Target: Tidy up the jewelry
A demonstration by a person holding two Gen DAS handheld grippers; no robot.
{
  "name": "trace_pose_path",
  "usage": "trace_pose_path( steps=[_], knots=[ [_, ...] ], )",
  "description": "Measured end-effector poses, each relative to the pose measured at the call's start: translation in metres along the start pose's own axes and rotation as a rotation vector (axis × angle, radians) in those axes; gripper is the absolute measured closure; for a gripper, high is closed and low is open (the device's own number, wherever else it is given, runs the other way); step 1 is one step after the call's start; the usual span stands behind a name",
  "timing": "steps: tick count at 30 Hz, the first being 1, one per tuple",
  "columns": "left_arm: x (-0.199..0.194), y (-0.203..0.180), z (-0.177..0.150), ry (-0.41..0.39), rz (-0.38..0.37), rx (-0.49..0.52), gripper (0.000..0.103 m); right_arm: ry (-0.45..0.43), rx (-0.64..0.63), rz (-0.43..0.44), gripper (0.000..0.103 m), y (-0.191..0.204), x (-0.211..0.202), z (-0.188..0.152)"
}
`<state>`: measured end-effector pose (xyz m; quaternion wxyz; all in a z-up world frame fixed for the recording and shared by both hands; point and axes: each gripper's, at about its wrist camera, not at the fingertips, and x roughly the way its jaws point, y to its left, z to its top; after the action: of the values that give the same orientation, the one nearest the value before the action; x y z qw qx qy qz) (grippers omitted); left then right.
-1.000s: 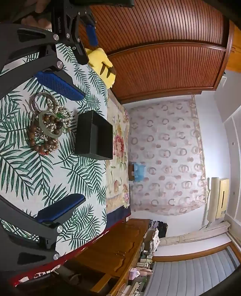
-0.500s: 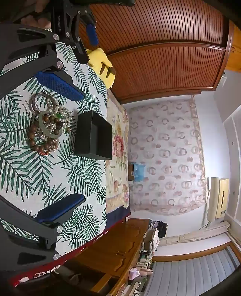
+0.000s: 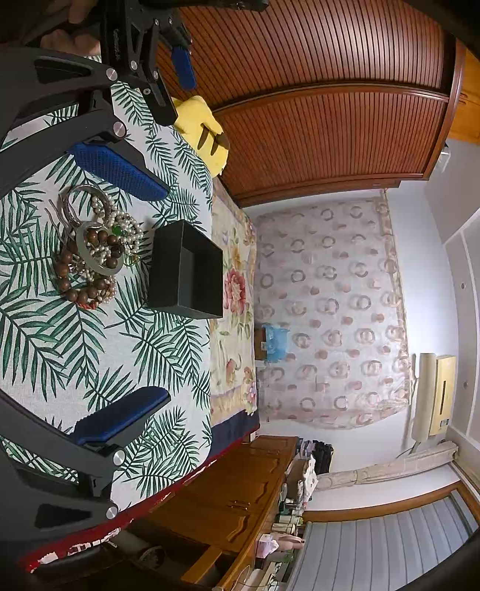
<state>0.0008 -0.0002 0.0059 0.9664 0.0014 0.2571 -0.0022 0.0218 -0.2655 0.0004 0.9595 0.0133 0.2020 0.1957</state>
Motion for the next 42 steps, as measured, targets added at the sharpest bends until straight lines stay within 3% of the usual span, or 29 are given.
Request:
trace_pose_path(
  steps=[42],
  knots=[
    [-0.019, -0.004, 0.019, -0.026, -0.002, 0.002, 0.007, -0.009, -0.004, 0.0, 0.002, 0.001, -0.006, 0.005]
  ],
)
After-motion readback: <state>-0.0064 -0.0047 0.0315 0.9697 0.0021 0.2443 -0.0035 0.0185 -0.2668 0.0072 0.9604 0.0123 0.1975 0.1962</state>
